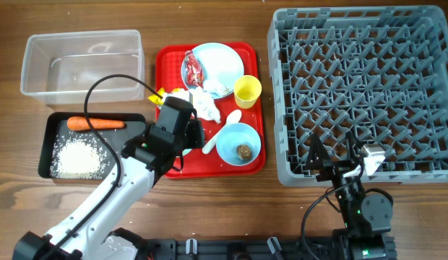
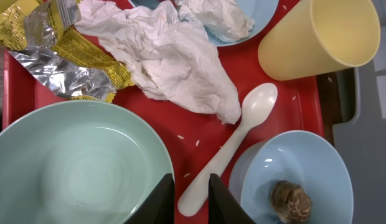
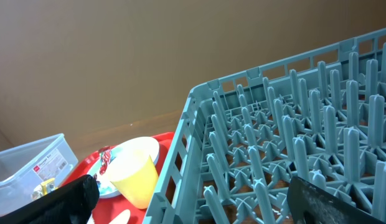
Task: Sort waste into correct bins and load items into the dishwasher rack
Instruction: 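Lower the green bowl onto the red tray and open the left gripper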
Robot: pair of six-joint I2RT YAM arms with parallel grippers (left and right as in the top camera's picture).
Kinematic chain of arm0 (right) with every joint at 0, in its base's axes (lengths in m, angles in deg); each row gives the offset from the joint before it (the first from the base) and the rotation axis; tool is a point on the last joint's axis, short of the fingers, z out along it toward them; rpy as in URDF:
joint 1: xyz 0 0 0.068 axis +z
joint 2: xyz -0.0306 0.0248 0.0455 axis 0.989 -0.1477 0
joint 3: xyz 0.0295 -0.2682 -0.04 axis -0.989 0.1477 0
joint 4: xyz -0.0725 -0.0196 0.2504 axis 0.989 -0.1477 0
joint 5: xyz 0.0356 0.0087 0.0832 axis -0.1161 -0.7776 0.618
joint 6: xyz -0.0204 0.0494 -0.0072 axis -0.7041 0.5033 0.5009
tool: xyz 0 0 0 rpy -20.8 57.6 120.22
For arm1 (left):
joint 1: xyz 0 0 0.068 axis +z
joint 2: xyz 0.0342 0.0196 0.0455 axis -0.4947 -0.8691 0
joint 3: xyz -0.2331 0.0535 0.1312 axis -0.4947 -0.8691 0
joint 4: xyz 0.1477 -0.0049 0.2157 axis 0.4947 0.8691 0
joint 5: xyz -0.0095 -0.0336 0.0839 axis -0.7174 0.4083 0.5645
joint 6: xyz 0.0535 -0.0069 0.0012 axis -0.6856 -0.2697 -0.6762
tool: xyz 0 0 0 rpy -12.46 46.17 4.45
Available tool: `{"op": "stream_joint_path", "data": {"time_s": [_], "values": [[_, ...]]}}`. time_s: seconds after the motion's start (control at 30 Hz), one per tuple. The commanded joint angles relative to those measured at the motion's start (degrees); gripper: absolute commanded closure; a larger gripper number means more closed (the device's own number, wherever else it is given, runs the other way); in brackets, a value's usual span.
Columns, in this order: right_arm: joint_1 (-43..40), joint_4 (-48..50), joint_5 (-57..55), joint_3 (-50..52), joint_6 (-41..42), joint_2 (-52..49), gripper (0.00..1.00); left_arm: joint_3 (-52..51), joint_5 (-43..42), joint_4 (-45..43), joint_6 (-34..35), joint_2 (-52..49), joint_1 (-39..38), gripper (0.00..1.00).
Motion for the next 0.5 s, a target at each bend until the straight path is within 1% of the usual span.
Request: {"op": "stream_joint_path", "data": {"time_s": [0.0, 0.1, 0.17, 0.2, 0.47], "values": [[0.17, 0.17, -0.76, 0.07, -0.42, 0.42, 0.00, 0.81, 3.13, 1.36, -2.51, -0.42, -0.24, 0.88], [0.17, 0.17, -0.76, 0.07, -0.42, 0.42, 0.00, 0.74, 7.39, 2.16, -2.51, -1.62, -0.24, 0.90], [0.17, 0.17, -0.76, 0.07, -0.42, 0.42, 0.00, 0.74, 8.66, 2.14, -2.51, -2.86, -0.24, 0.93], [0.17, 0.17, -0.76, 0.07, -0.44, 0.42, 0.00, 0.74, 8.68, 2.14, -2.51, -3.63, -0.24, 0.96], [0.17, 0.17, -0.76, 0.07, -0.44, 0.42, 0.00, 0.72, 7.65, 2.56, -2.49, -10.36, -0.35, 0.96]]}}
